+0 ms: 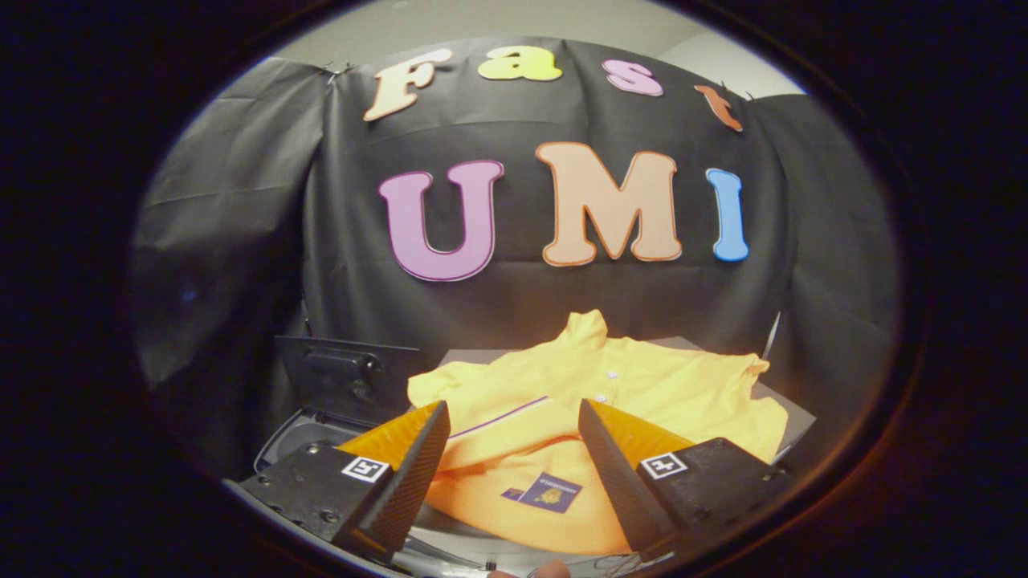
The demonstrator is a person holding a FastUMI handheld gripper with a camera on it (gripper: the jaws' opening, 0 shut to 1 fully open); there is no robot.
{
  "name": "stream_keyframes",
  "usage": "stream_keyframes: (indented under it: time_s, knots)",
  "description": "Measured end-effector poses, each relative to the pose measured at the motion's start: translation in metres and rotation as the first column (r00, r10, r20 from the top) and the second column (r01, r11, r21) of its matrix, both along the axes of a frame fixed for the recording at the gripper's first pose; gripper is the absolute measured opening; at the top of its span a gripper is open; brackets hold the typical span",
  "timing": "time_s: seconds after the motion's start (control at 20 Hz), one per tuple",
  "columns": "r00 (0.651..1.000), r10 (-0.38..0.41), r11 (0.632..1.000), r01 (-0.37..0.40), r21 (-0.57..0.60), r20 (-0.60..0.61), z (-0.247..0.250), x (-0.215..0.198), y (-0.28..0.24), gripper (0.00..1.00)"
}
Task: Put the clothes into the washing machine and then close the washing machine lid.
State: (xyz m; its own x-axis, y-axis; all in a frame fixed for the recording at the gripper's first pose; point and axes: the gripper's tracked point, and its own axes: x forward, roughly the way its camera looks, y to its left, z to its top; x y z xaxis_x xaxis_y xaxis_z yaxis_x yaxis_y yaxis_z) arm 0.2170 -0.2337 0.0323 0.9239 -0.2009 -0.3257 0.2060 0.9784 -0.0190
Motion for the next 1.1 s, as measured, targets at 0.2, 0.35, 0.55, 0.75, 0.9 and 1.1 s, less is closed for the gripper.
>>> stream_keyframes:
  time_s: [0.2,0.35,0.55,0.75,0.9,1.1]
  knots:
    - [0.997,-0.048,0.995,0.053,0.079,-0.065,-0.014,0.014,-0.029,0.97]
    - [0.981,-0.027,0.997,0.041,0.066,-0.194,-0.043,0.013,-0.037,0.86]
    - [0.993,-0.029,0.999,0.033,0.033,-0.110,-0.038,0.018,-0.041,0.54]
    - [0.992,-0.060,0.990,0.073,0.122,-0.110,-0.038,0.015,-0.043,0.24]
    - [0.992,-0.057,0.987,0.073,0.140,-0.115,-0.036,0.018,-0.038,0.12]
    - [0.999,-0.024,0.953,0.037,0.302,-0.046,-0.016,0.024,-0.024,0.08]
